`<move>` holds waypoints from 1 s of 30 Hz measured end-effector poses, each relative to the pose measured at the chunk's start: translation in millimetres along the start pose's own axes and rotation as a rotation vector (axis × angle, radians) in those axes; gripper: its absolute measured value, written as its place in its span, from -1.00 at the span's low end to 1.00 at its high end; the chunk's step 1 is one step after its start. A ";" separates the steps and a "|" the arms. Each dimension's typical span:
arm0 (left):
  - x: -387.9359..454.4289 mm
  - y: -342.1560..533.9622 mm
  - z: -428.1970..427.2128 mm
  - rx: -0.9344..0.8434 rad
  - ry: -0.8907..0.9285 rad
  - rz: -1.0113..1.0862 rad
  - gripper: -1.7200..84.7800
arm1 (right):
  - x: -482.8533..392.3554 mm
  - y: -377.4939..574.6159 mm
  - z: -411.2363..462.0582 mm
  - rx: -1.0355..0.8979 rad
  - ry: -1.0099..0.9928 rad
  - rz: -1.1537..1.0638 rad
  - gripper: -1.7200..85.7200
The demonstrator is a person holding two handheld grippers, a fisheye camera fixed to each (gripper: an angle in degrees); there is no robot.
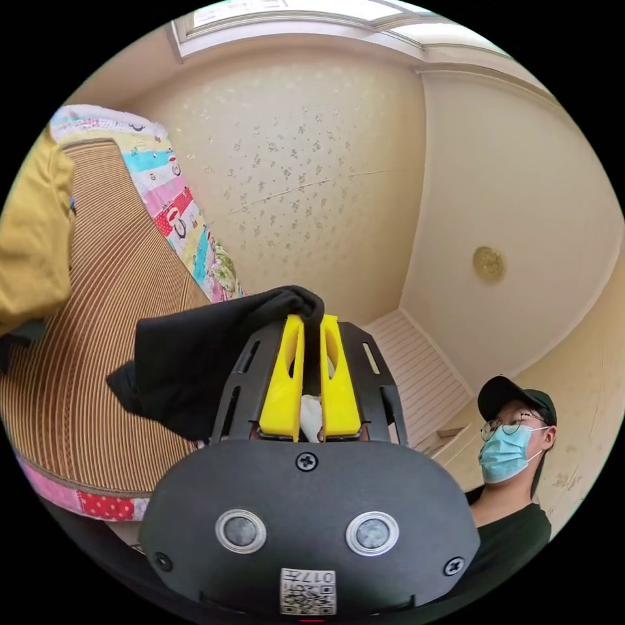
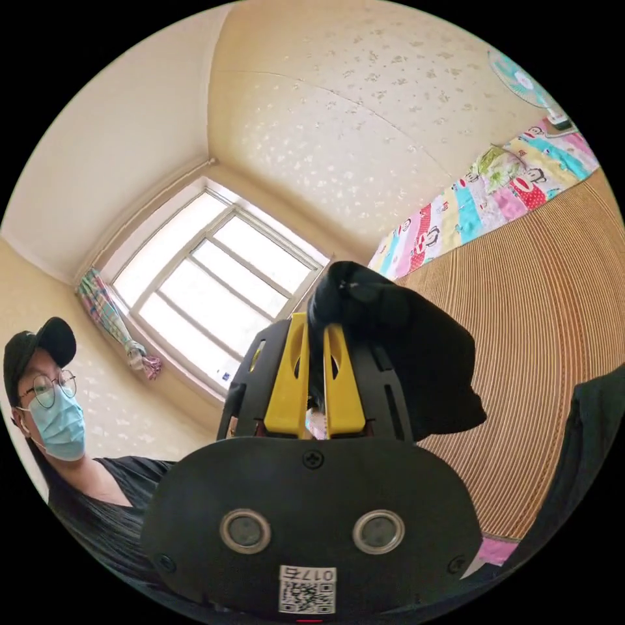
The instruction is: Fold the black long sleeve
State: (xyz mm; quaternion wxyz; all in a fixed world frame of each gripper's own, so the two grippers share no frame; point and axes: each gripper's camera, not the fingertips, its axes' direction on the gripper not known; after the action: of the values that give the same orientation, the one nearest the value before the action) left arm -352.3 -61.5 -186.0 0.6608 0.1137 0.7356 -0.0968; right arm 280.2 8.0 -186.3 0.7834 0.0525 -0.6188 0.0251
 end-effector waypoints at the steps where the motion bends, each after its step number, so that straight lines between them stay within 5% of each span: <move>1: 1.7 3.9 1.7 -0.008 -0.032 0.016 -0.85 | -9.2 -0.5 -2.1 -0.007 0.020 -0.026 -0.94; 10: -166.0 130.4 1.6 -0.154 -0.513 -0.350 -0.85 | 118.8 140.6 31.2 -0.197 0.272 0.398 -0.92; 14: -212.0 176.5 -6.8 -0.094 -0.541 -0.454 -0.85 | 171.8 204.5 35.3 -0.261 0.287 0.576 -0.90; 20: -128.3 138.2 95.8 -0.213 -0.490 -0.010 -0.86 | 159.9 189.0 25.0 -0.261 0.280 0.525 -0.89; 25: -68.6 183.0 287.5 -0.676 -0.310 0.377 -0.86 | 165.5 174.2 16.4 -0.285 0.255 0.539 -0.88; 30: -80.0 296.4 391.0 -1.085 -0.183 0.435 -0.80 | 170.1 176.5 -8.1 -0.279 0.193 0.579 -0.83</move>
State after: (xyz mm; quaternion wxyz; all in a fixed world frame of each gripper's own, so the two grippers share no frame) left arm 114.8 104.0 -146.4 0.6898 -0.1012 0.5799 0.4215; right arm 309.2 179.9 -13.8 0.7984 -0.2360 -0.5283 0.1666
